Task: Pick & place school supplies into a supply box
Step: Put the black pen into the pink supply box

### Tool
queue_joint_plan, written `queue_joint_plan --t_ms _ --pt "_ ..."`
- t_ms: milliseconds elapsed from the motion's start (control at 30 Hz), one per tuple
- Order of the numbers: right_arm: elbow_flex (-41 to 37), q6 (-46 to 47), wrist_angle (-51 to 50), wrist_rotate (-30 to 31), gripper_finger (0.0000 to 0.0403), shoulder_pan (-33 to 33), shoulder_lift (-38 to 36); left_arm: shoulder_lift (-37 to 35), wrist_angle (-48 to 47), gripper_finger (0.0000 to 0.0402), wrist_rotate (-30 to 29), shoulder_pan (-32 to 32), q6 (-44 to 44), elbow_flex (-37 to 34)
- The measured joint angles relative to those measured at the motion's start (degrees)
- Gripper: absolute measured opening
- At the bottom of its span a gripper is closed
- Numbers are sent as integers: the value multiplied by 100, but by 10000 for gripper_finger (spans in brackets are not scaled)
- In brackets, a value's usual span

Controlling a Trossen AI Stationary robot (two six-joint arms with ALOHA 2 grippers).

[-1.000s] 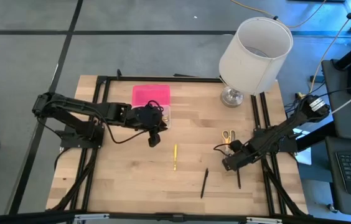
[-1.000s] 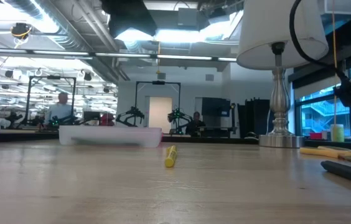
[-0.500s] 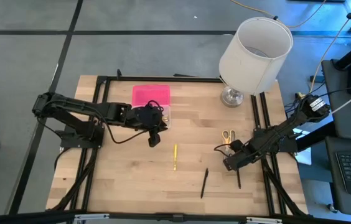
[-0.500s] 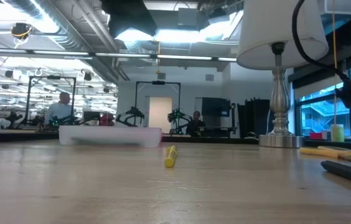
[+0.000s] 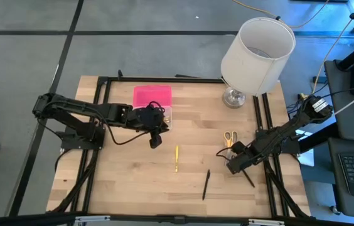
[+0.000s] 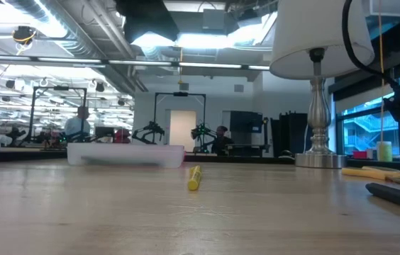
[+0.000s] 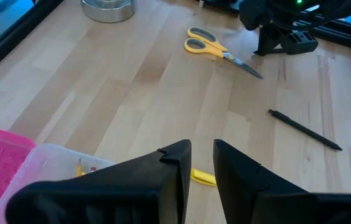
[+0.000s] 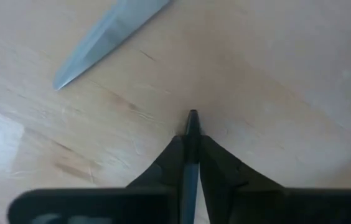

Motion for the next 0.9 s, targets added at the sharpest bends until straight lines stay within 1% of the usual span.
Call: queue_joint_plan --t_ms 100,233,633,733,900 --pt "52 -129 -21 -59 43 0 7 0 0 61 0 0 0 0" --pt "222 -324 -93 -60 40 0 29 0 0 61 0 0 0 0" --pt "1029 -1062 -74 -48 43 -4 17 0 1 61 20 0 0 0" --pt "1332 -1349 -68 209 43 -12 14 0 1 61 21 0 0 0" --pt "1993 -2192 -46 889 43 -223 11 0 150 61 22 0 40 0"
